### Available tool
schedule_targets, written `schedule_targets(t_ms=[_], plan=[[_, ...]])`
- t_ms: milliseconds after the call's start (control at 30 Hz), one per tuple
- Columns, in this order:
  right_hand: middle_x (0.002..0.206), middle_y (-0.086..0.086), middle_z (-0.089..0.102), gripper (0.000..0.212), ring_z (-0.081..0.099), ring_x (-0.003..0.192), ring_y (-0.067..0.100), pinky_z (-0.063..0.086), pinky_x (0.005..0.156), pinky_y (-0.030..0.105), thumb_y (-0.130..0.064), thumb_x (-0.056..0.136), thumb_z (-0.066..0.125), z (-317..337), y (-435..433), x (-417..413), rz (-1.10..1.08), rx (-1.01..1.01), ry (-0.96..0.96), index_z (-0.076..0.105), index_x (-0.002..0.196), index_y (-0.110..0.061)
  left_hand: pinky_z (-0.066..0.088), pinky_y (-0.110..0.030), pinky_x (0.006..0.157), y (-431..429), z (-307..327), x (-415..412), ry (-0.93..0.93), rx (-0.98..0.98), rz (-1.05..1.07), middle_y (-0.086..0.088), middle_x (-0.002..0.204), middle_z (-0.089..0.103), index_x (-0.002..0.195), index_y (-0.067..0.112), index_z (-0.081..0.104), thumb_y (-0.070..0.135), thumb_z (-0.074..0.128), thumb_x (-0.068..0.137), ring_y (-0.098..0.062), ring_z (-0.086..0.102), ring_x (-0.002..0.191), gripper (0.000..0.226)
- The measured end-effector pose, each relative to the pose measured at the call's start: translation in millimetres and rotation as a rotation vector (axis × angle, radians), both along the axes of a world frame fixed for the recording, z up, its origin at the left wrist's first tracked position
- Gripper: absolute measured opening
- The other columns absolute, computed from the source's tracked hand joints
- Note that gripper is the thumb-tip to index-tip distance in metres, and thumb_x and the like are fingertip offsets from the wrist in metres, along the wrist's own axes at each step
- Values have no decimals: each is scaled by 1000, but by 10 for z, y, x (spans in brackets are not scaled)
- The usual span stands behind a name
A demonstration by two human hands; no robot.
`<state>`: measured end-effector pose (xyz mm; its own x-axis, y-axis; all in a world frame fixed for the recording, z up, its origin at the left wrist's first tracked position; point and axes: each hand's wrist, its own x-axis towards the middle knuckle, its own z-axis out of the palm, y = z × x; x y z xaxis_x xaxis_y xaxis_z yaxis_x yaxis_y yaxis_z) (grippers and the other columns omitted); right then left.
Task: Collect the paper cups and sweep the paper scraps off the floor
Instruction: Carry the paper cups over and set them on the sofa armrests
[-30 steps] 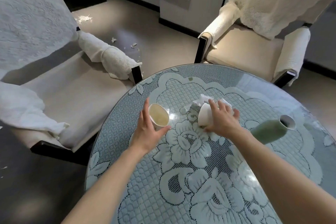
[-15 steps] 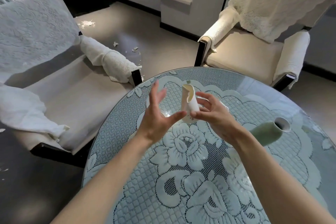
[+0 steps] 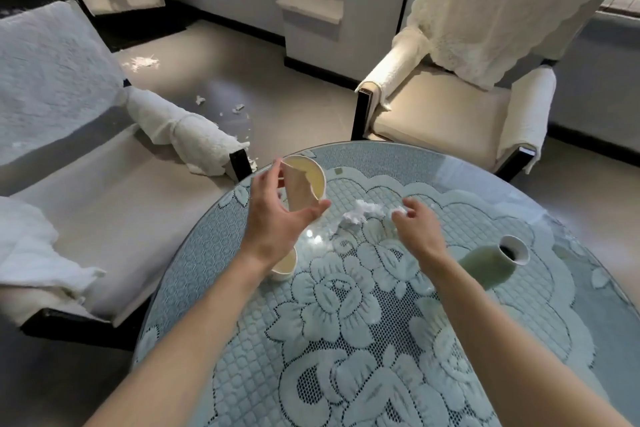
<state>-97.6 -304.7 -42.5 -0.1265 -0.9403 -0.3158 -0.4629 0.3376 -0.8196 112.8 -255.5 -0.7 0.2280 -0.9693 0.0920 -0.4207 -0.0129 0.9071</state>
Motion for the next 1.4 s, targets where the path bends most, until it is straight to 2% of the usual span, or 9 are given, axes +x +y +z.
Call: schedule_targets(t_ms=[167, 400, 500, 633, 700, 800, 967, 1200, 1400], plan=[[155, 25, 10, 70, 9, 143, 42, 18, 112, 57, -53, 95, 41, -398, -328, -11, 62, 156, 359, 11, 152, -26, 42, -16, 96, -112, -2, 378, 26, -109, 109, 0, 127, 38, 140, 19, 34, 78, 69, 48, -12, 47, 117, 115], [148, 19, 27, 82, 29, 135, 38, 34, 104, 52, -78, 83, 28, -534, -451, 672, 492, 2, 818, 13, 150, -33, 40, -21, 100, -34, -190, 865, 34, -97, 279, 5, 123, 34, 141, 19, 33, 72, 75, 48, -10, 47, 115, 115], [134, 14, 40, 68, 39, 124, 29, 38, 99, 41, -68, 89, 34, -616, -268, 874, 573, -138, 981, 34, 136, -20, 41, -32, 104, 16, -270, 941, 25, -90, 304, 6, 122, 34, 140, 19, 33, 85, 66, 43, -15, 48, 118, 122], [115, 10, 51, 18, 48, 93, 20, 42, 75, 28, -13, 100, 37, -816, -138, 851, 600, -371, 830, 46, 115, -8, 41, -34, 105, 9, -328, 958, 19, -89, 307, 5, 123, 34, 140, 18, 34, 88, 62, 41, -17, 48, 119, 125], [105, 13, 56, 19, 49, 79, 22, 38, 63, 30, -5, 100, 34, -810, -174, 731, 290, -378, 643, 48, 111, -3, 40, -28, 102, -24, -341, 943, 10, -95, 301, 5, 124, 33, 140, 17, 34, 89, 61, 40, -18, 47, 121, 126], [117, 19, 51, 44, 51, 96, 31, 42, 76, 38, 4, 92, 32, -672, -400, 413, -201, -261, 520, 39, 135, -3, 39, -18, 95, -76, -369, 912, 28, -99, 287, 5, 124, 33, 140, 16, 34, 89, 60, 39, -15, 47, 118, 127], [138, 26, 32, 56, 36, 121, 38, 26, 103, 46, -19, 99, 26, -645, -704, -15, -465, 118, 600, 9, 149, 2, 36, -6, 87, -93, -424, 913, 36, -102, 280, 5, 125, 34, 141, 17, 34, 89, 60, 40, -12, 47, 115, 127], [104, 20, 54, 20, 49, 89, 28, 41, 79, 37, 0, 92, 36, -873, -516, 124, -188, -55, 667, 48, 108, 4, 39, -29, 98, 32, -533, 1111, -38, -57, 330, 2, 125, 34, 141, 12, 36, 87, 61, 43, -21, 47, 120, 126], [92, 4, 53, 24, 43, 68, 10, 36, 60, 25, -8, 101, 30, -321, -202, 783, 79, -109, -35, 50, 89, -10, 43, -37, 102, 239, -443, 1077, -62, 5, 335, -10, 131, 34, 141, 8, 34, 41, 77, 63, -17, 45, 115, 94]])
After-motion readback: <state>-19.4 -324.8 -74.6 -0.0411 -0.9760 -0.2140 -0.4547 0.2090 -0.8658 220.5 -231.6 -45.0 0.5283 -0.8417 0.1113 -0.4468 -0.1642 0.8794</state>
